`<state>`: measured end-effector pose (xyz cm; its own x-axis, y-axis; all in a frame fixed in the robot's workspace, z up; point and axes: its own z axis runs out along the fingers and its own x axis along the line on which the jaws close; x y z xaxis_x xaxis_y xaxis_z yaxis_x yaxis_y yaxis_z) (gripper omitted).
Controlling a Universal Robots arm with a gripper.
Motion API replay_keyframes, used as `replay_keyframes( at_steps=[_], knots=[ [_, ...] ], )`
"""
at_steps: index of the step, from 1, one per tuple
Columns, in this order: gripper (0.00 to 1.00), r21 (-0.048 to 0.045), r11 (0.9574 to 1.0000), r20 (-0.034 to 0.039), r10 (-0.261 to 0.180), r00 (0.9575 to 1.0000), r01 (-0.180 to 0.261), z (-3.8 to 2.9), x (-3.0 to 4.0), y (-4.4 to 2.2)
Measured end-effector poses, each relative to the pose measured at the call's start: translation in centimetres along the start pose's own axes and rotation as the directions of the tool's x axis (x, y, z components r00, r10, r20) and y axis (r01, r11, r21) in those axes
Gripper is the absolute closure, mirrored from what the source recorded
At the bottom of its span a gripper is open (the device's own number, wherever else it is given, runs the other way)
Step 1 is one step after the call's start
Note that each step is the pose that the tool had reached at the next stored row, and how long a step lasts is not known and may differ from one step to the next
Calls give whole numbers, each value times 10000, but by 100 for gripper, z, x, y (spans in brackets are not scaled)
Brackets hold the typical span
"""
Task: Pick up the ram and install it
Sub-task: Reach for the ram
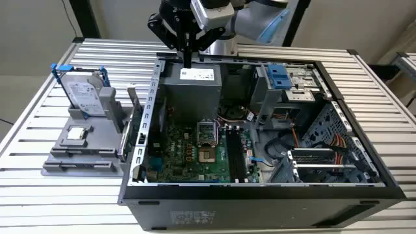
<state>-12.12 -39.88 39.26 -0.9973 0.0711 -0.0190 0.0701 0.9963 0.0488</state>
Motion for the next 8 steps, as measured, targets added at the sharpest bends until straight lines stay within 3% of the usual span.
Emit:
replay_keyframes(
  at_steps=[8],
  knots=[
    [100,0,10000,0,0,10000,0,0,1,0]
  ],
)
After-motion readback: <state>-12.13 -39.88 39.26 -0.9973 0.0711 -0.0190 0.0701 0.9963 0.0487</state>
